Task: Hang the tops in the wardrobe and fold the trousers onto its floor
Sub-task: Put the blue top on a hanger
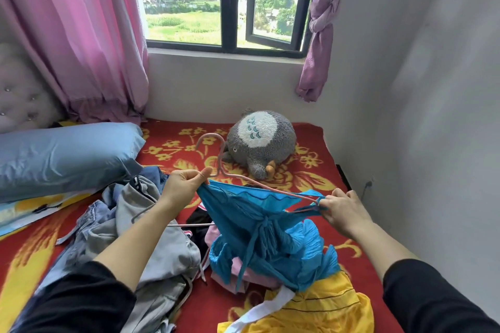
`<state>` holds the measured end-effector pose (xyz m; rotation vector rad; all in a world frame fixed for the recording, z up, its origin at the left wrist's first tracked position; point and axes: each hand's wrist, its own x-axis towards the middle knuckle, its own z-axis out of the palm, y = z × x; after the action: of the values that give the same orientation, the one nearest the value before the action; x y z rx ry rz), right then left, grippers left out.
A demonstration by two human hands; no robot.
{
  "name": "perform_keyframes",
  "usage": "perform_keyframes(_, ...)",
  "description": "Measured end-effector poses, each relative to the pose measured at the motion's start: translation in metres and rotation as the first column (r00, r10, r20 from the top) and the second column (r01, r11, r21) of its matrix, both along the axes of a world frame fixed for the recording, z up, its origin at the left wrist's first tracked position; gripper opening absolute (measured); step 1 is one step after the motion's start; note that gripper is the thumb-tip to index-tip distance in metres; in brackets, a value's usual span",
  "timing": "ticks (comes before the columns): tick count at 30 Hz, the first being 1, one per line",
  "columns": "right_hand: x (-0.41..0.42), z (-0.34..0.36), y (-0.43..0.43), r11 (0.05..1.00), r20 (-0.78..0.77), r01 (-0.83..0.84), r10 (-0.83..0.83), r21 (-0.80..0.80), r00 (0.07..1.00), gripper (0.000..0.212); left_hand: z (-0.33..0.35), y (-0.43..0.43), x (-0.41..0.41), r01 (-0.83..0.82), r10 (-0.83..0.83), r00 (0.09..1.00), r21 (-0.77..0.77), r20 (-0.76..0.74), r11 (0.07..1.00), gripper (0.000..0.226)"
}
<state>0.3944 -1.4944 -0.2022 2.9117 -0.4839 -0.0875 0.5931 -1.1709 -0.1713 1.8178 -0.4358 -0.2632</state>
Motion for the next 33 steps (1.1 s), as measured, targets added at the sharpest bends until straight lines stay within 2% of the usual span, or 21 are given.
perform_keyframes(3,-0.004,-0.005,0.004,0.999,-0.066,-0.023,0.020,-0.031,0.998,0.029,-0.003,-0.004,-0.001,-0.090,0.090,0.996,-0.015,-0.008,0.996,0.048)
perform_keyframes(7,-0.004,-0.005,0.006,1.000,-0.057,-0.020,0.020,-0.002,0.998,0.028,-0.007,-0.004,-0.003,-0.088,0.086,0.994,0.029,0.061,0.996,0.049)
perform_keyframes(11,0.002,0.005,0.008,0.995,0.072,-0.087,0.084,0.039,0.994,0.026,-0.009,0.002,0.000,-0.098,0.080,0.984,0.112,0.156,0.989,0.048)
perform_keyframes(15,0.018,0.021,0.019,0.978,0.214,-0.204,0.189,0.052,0.958,0.016,0.001,-0.002,-0.001,-0.087,0.081,0.991,0.048,0.108,0.995,0.046)
perform_keyframes(18,0.035,0.040,0.043,0.948,0.377,-0.309,0.260,0.077,0.889,0.009,0.011,-0.015,-0.006,-0.118,0.116,0.989,0.019,0.088,0.993,0.045)
perform_keyframes(21,0.051,0.055,0.076,0.906,0.491,-0.412,0.319,0.093,0.811,0.007,0.020,-0.027,-0.009,-0.218,0.219,0.976,-0.034,0.020,0.975,0.045)
perform_keyframes(23,0.060,0.063,0.095,0.878,0.520,-0.458,0.328,0.140,0.789,0.015,0.031,-0.029,-0.007,-0.228,0.225,0.974,-0.086,-0.035,0.970,0.045)
perform_keyframes(26,0.074,0.080,0.108,0.857,0.604,-0.455,0.234,0.241,0.762,0.042,0.053,-0.020,-0.002,-0.203,0.199,0.979,-0.166,-0.043,0.965,0.045)
perform_keyframes(29,0.093,0.103,0.112,0.908,0.753,-0.338,0.039,0.247,0.657,0.062,0.077,0.000,0.001,-0.209,0.218,0.976,-0.200,0.021,0.957,0.048)
perform_keyframes(31,0.105,0.119,0.110,0.941,0.770,-0.205,-0.083,0.270,0.633,0.057,0.094,0.018,-0.002,-0.240,0.259,0.964,-0.218,0.063,0.946,0.047)
perform_keyframes(33,0.114,0.132,0.109,0.939,0.731,-0.172,-0.107,0.297,0.674,0.039,0.113,0.038,-0.011,-0.298,0.326,0.943,-0.267,0.068,0.917,0.043)
